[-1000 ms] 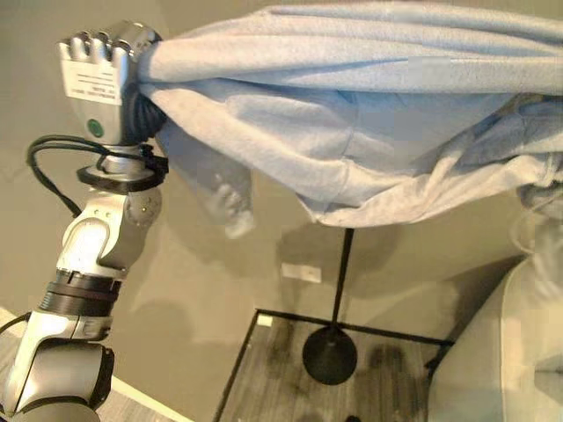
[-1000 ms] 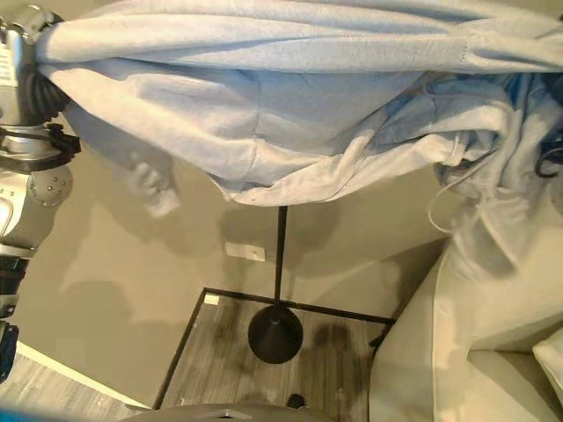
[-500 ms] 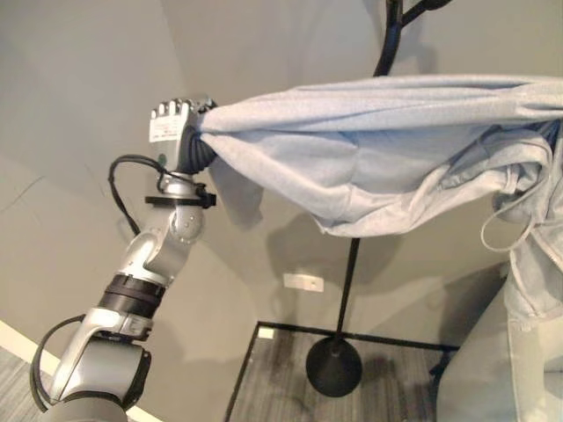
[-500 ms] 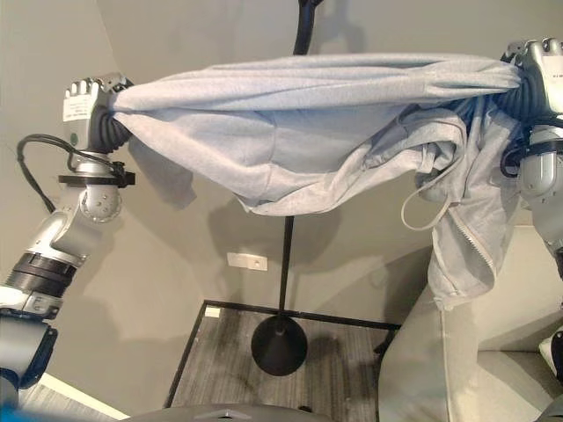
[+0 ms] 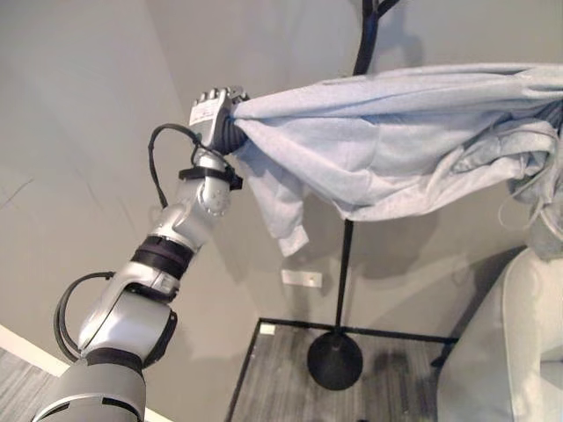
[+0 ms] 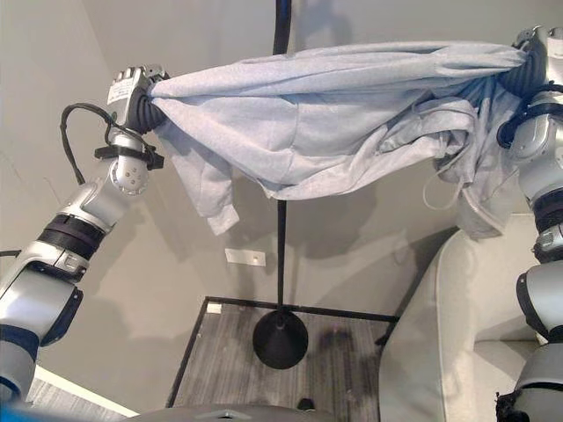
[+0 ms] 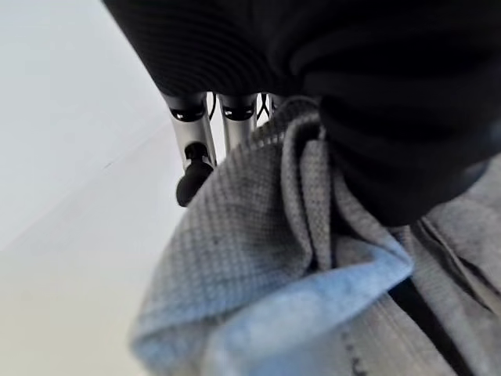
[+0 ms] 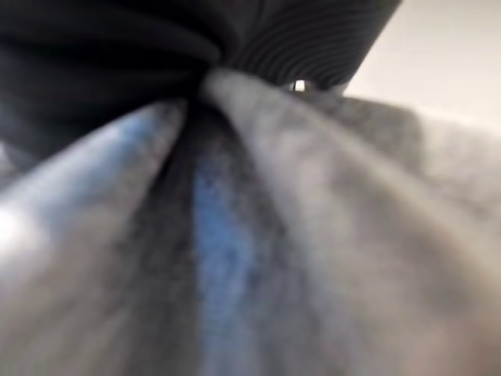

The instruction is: Hang the clothes on the sofa on the clothes rack.

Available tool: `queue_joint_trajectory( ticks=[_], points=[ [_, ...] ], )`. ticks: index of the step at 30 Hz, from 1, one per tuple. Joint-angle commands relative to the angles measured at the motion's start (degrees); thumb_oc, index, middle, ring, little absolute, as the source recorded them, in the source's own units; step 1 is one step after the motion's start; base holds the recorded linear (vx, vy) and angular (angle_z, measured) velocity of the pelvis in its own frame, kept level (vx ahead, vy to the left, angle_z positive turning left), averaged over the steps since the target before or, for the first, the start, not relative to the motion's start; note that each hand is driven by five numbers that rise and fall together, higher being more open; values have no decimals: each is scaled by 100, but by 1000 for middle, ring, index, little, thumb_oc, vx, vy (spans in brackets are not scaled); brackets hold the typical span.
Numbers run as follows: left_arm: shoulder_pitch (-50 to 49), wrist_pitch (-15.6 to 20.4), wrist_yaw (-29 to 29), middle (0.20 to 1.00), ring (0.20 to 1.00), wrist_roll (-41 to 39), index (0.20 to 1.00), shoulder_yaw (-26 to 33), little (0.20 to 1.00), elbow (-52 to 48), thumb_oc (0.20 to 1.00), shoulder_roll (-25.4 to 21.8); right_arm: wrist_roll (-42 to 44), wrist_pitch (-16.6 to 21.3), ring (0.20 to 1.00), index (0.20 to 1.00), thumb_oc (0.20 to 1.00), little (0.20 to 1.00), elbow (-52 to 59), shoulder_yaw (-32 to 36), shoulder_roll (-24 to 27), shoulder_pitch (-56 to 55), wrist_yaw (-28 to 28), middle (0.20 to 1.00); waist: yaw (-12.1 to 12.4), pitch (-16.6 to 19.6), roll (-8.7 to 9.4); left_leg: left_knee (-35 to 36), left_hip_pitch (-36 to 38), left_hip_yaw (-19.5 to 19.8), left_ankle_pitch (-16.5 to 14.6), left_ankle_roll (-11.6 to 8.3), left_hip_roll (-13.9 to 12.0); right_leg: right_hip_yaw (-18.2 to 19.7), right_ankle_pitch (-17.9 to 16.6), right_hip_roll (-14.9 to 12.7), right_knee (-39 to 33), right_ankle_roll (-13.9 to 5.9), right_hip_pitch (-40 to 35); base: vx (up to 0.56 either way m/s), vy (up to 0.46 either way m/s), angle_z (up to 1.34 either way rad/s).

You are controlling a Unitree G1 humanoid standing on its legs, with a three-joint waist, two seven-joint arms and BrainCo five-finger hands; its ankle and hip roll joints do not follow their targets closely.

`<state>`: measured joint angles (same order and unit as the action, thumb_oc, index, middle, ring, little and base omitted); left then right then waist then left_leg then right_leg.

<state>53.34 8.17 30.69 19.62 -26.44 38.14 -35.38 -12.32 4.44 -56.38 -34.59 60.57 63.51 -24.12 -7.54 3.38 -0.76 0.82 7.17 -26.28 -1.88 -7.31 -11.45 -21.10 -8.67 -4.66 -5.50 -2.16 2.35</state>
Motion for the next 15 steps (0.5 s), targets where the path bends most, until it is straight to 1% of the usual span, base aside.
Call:
queue_joint_trajectory(
  ticks=[1,3,5,6,7,8,9,13,15],
  points=[
    [-153,-212,-93,200,200,-364,200,378,200,231,200,-164,301,-106,200,200,200,200,-462,102,96,-4,121,200,172,-32,217,-305,213,-43,910,-552,-267,-199,500,-201,50,-611,-398,52,-85,8],
    [-275,-205,-132,200,200,-372,200,414,200,212,200,-126,269,-96,200,200,200,200,-438,170,50,-186,146,200,183,-67,214,-311,195,-34,935,-560,-279,-216,514,-198,50,-601,-396,21,-76,6],
    [-931,-170,-215,200,200,-387,200,644,200,125,200,131,133,-30,200,200,200,200,-38,512,-260,-1031,210,200,215,-225,183,-362,111,-16,990,-583,-306,-257,541,-200,50,-554,-360,-2,-95,7],
    [-1136,-151,-236,200,200,-409,200,724,200,87,200,236,94,0,200,200,200,200,87,579,-370,-1271,237,200,217,-274,169,-373,101,-21,995,-586,-311,-264,545,-203,50,-545,-354,-1,-49,7],
    [-1163,-154,-239,200,200,-404,200,719,200,70,200,235,84,-6,200,200,200,200,114,609,-370,-1322,235,200,220,-256,175,-374,101,-19,994,-587,-313,-266,547,-201,50,-544,-356,-1,-43,7],
    [-1624,-132,-285,200,200,-481,200,914,200,31,200,475,-10,38,200,200,200,200,419,782,-562,-1839,314,200,210,-340,164,-396,95,-41,1010,-591,-332,-280,565,-198,50,-519,-357,0,-34,6],
    [-1791,-120,-298,200,200,-519,200,956,200,-2,200,513,-38,34,200,200,200,200,525,862,-603,-2030,328,200,215,-330,171,-402,104,-52,1006,-595,-343,-281,575,-193,50,-510,-368,4,-44,8],
    [-2590,-41,-403,200,200,-707,200,1137,200,-318,200,955,-54,121,200,200,200,200,1009,1297,-1039,-2915,331,200,211,-389,171,-459,123,-85,949,-573,-365,-290,610,-181,50,-460,-428,4,-6,1],
    [-2869,25,-467,200,200,-762,200,1133,200,-461,200,1143,-20,159,200,200,200,200,1118,1470,-1209,-3143,293,200,211,-411,173,-494,122,-93,911,-557,-376,-311,622,-181,50,-438,-456,0,0,0]
  ],
)
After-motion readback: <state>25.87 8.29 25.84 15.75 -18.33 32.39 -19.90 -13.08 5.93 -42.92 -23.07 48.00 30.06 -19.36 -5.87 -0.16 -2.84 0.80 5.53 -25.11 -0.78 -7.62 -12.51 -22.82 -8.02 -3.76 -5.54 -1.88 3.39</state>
